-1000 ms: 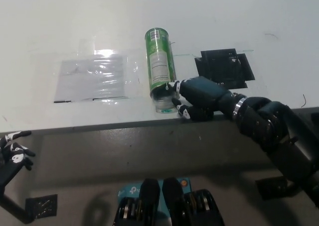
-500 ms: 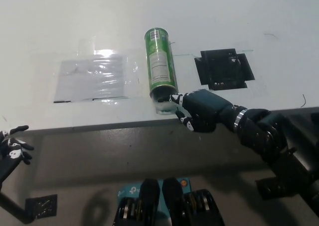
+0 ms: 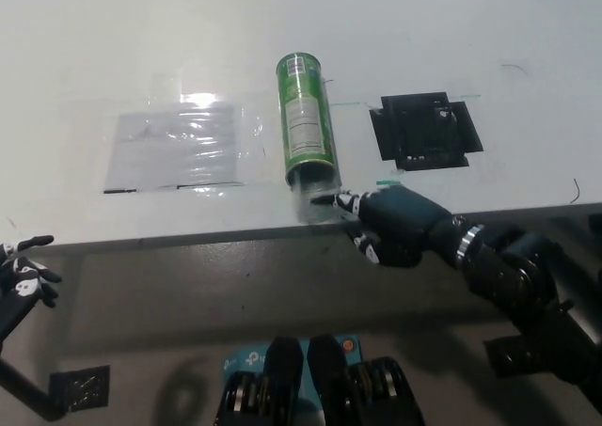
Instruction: The robot uses its right hand finger to pull out the chips tray kept inside a container in the middle of the desk
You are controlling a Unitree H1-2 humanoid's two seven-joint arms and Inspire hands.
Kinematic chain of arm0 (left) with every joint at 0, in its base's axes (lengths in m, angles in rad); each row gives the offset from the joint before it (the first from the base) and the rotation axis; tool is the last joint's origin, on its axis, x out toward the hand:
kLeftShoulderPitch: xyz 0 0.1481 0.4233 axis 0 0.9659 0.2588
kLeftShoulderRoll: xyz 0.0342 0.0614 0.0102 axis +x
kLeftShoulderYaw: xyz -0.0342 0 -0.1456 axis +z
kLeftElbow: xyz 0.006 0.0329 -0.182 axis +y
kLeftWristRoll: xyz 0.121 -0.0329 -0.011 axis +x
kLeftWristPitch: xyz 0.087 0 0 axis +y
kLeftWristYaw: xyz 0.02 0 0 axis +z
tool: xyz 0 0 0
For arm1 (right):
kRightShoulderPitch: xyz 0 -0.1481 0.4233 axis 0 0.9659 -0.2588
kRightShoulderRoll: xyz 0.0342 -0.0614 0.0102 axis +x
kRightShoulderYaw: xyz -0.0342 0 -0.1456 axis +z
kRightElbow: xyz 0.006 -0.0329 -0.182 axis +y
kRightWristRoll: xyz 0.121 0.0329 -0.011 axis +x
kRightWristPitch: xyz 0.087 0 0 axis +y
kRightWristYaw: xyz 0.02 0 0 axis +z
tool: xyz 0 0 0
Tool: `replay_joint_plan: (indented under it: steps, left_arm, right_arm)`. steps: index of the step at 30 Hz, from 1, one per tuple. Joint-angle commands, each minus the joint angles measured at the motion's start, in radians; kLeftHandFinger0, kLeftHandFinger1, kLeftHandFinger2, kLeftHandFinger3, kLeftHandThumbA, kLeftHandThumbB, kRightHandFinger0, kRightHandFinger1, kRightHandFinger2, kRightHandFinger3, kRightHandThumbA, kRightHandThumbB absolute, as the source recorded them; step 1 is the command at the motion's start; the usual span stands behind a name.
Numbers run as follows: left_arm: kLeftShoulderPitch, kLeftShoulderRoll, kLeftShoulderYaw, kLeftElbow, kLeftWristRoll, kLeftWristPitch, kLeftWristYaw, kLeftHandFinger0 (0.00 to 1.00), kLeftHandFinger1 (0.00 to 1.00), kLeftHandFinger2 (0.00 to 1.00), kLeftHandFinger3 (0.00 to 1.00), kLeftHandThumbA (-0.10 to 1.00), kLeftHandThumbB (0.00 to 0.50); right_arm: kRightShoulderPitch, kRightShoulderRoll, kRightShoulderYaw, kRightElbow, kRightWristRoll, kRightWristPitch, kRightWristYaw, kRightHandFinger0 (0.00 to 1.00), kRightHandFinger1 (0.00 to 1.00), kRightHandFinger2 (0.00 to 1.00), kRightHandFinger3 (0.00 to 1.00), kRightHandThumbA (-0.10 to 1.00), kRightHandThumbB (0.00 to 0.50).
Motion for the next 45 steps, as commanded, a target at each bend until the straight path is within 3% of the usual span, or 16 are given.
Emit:
replay_joint_plan:
  steps: [1, 7, 9, 13, 14, 15, 17, 20, 26, 29, 30, 33, 39, 40, 41, 45]
  left_arm:
    - [-0.01, 0.025, 0.015, -0.037, -0.009, -0.004, -0.007, 0.35, 0.32, 0.37, 0.64, -0.05, 0.08]
    - [-0.003, 0.022, 0.016, -0.041, -0.002, -0.001, -0.003, 0.36, 0.33, 0.37, 0.64, -0.04, 0.088]
    - [-0.001, 0.021, 0.016, -0.044, -0.002, -0.001, -0.003, 0.35, 0.32, 0.36, 0.63, -0.04, 0.082]
    - [-0.004, 0.022, 0.016, -0.038, -0.007, -0.008, -0.009, 0.33, 0.31, 0.35, 0.62, -0.05, 0.087]
    - [-0.004, 0.02, 0.017, -0.044, -0.006, 0.007, -0.003, 0.32, 0.31, 0.34, 0.62, -0.04, 0.094]
    - [-0.003, 0.019, 0.018, -0.048, -0.008, 0.016, -0.001, 0.32, 0.31, 0.34, 0.62, -0.04, 0.093]
    - [-0.002, 0.02, 0.019, -0.046, -0.01, 0.008, -0.006, 0.32, 0.31, 0.35, 0.62, -0.05, 0.086]
    - [-0.003, 0.019, 0.017, -0.051, -0.008, 0.016, -0.005, 0.33, 0.32, 0.37, 0.64, -0.05, 0.084]
    - [-0.004, 0.02, 0.019, -0.046, -0.007, 0.01, -0.007, 0.33, 0.31, 0.35, 0.66, -0.05, 0.096]
    - [-0.004, 0.019, 0.018, -0.052, -0.004, 0.02, -0.002, 0.34, 0.31, 0.36, 0.65, -0.04, 0.095]
    - [-0.003, 0.02, 0.017, -0.052, 0.001, 0.018, -0.001, 0.34, 0.31, 0.36, 0.64, -0.05, 0.087]
    - [-0.005, 0.019, 0.018, -0.048, -0.002, 0.017, -0.002, 0.34, 0.32, 0.36, 0.63, -0.05, 0.098]
    - [-0.001, 0.023, 0.016, -0.048, 0.003, 0.007, -0.006, 0.33, 0.32, 0.35, 0.63, -0.06, 0.081]
    - [-0.001, 0.022, 0.017, -0.042, 0.0, -0.006, -0.01, 0.32, 0.31, 0.34, 0.62, -0.07, 0.079]
    - [-0.001, 0.024, 0.015, -0.038, 0.004, -0.012, -0.012, 0.32, 0.31, 0.34, 0.62, -0.07, 0.08]
    - [0.01, 0.016, 0.015, -0.04, -0.007, -0.007, -0.015, 0.31, 0.3, 0.33, 0.62, -0.04, 0.102]
  right_arm:
    - [0.025, -0.028, -0.017, -0.085, 0.009, 0.034, 0.053, 0.05, 0.15, 0.9, 0.93, -0.1, 0.221]
    - [0.102, -0.035, -0.037, -0.193, 0.029, 0.052, 0.069, 0.16, 0.2, 0.82, 0.91, -0.1, 0.265]
    - [0.131, -0.035, -0.046, -0.237, 0.029, 0.087, 0.084, 0.13, 0.18, 0.76, 0.9, -0.1, 0.266]
    - [0.181, -0.037, -0.054, -0.279, 0.022, 0.101, 0.089, 0.11, 0.16, 0.75, 0.9, -0.1, 0.244]
    - [0.199, -0.037, -0.059, -0.286, 0.022, 0.098, 0.082, 0.06, 0.11, 0.64, 0.89, -0.1, 0.229]
    - [0.206, -0.036, -0.061, -0.287, 0.019, 0.095, 0.078, 0.04, 0.11, 0.62, 0.89, -0.1, 0.227]
    - [0.217, -0.035, -0.065, -0.292, 0.02, 0.095, 0.078, 0.03, 0.1, 0.64, 0.89, -0.1, 0.211]
    - [0.236, -0.042, -0.072, -0.316, 0.026, 0.092, 0.084, 0.17, 0.22, 0.84, 0.93, -0.1, 0.21]
    - [0.268, -0.041, -0.092, -0.337, 0.031, 0.108, 0.083, 0.19, 0.25, 0.84, 0.92, -0.1, 0.208]
    - [0.285, -0.039, -0.103, -0.345, 0.042, 0.108, 0.077, 0.12, 0.19, 0.83, 0.9, -0.1, 0.215]
    - [0.301, -0.045, -0.105, -0.374, 0.037, 0.118, 0.083, 0.16, 0.24, 0.83, 0.91, -0.1, 0.217]
    - [0.324, -0.047, -0.111, -0.403, 0.039, 0.121, 0.084, 0.15, 0.24, 0.83, 0.91, -0.1, 0.207]
    - [0.339, -0.036, -0.117, -0.413, 0.044, 0.124, 0.087, 0.1, 0.19, 0.85, 0.93, -0.1, 0.197]
    - [0.333, -0.031, -0.122, -0.41, 0.047, 0.118, 0.077, 0.21, 0.29, 0.91, 0.97, -0.1, 0.216]
    - [0.327, -0.024, -0.129, -0.413, 0.053, 0.132, 0.08, 0.24, 0.31, 0.92, 1.0, -0.1, 0.192]
    - [0.303, -0.004, -0.152, -0.424, 0.054, 0.15, 0.07, 0.09, 0.18, 0.93, 1.0, -0.1, 0.184]
